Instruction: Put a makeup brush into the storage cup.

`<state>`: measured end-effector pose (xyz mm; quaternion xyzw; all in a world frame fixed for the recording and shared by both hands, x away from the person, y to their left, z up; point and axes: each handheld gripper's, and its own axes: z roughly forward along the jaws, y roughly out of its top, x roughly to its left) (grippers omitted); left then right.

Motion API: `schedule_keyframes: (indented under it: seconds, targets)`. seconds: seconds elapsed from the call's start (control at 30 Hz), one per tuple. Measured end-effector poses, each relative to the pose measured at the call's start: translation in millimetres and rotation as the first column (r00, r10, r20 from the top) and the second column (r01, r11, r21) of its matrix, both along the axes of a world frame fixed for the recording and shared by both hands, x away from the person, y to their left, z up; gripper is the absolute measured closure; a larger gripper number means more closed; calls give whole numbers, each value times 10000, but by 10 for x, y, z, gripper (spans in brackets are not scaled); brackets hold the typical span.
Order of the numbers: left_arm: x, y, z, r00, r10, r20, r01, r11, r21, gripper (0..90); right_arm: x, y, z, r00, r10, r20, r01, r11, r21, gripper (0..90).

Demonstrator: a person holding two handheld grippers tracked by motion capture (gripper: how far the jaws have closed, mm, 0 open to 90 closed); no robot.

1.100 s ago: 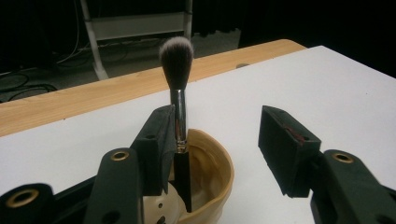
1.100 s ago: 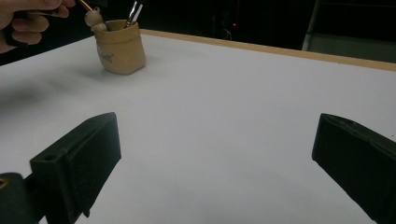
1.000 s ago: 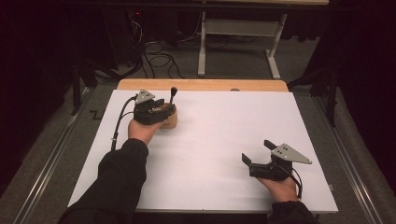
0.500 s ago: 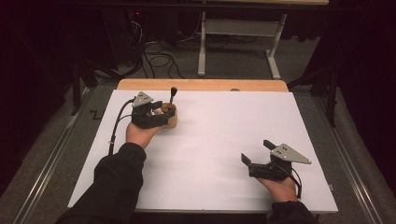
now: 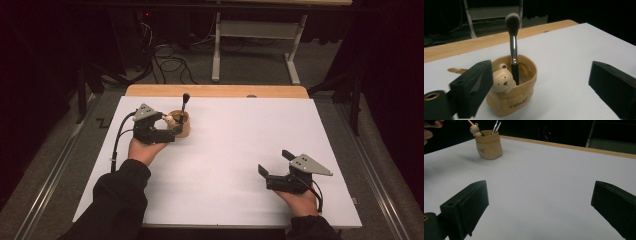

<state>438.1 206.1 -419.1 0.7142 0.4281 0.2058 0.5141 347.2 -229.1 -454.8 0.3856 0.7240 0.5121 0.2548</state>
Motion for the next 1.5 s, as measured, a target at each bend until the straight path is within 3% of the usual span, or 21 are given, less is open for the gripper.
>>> schedule_keyframes:
  seconds: [0.57, 1.33, 1.5]
  targets:
    - [-350, 87, -79, 9995, -264, 187, 261, 9995, 199, 0, 2, -4, 2, 10000, -19, 9, 19, 10000, 13, 19]
    - [-968, 410, -332, 10000, -91, -26, 92, 9994, 347, 0, -4, 1, -3, 10000, -70, -12, 70, 10000, -36, 19]
    - [-1156, 382, -331, 9994, -347, 52, 345, 9988, 354, 0, -5, 3, -5, 10000, -81, 13, 81, 9999, -91, 19]
